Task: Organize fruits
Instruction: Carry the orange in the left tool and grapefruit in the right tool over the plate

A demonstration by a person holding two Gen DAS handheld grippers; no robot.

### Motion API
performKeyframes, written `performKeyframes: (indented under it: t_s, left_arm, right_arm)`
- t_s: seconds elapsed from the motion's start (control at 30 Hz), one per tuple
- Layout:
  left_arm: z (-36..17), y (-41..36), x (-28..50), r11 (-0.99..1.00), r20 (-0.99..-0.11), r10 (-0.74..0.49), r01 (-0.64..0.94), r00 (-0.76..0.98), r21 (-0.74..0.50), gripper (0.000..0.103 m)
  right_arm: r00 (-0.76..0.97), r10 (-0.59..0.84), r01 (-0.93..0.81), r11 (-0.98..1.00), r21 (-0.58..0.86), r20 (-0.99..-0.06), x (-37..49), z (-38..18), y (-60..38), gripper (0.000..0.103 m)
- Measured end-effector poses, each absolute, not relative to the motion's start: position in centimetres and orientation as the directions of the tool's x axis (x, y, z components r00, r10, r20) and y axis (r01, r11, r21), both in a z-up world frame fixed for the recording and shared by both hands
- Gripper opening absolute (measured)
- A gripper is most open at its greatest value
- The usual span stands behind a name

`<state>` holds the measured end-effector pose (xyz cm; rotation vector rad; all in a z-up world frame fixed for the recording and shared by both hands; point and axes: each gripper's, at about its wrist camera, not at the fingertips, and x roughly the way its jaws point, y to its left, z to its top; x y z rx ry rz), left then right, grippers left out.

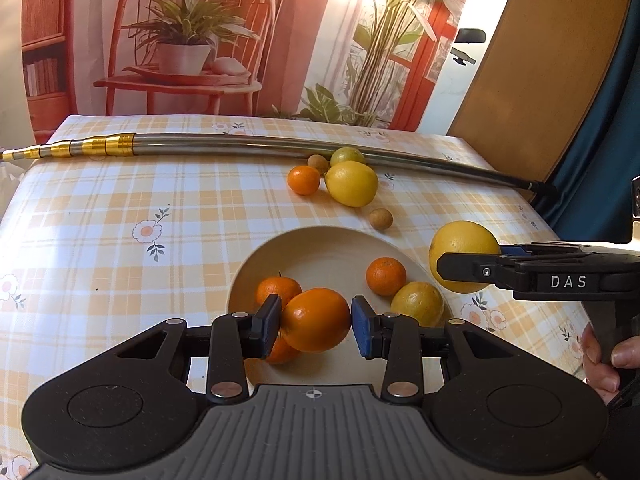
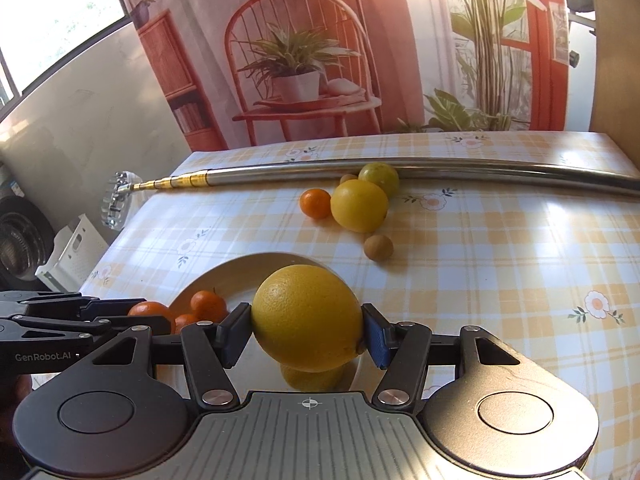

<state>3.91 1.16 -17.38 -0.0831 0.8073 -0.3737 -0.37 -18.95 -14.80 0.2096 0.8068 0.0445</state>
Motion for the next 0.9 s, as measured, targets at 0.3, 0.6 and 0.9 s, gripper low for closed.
performKeyframes:
  t_s: [0.3,0.6,0.9]
  left_arm:
    - [-18.1,1.5,2.9,0.931,-0.7,-0.353,0.31,0.621,-0.194,0.04]
    - [-18.7,1.3,2.7,0.93,-0.713,-0.352,0.315,0.607,-0.191,0.04]
    - [-19.3,1.1,2.9,0.932,-0.727,-0.344,0.31,0.595,-0.187,0.04]
  right_arm:
    - [0.677,0.155,-0.025,0.982,0.187,-0.719,-1.5,-15.4,-16.5,0.055]
    - [0.647,0.184,-0.077,0.981,0.177,-0.74,-1.9,-16.1,-14.9,0.055]
    - [0.606,0.211,-0.108,0.977,0.184,-0.767,-1.7,-17.1,-14.3,0.055]
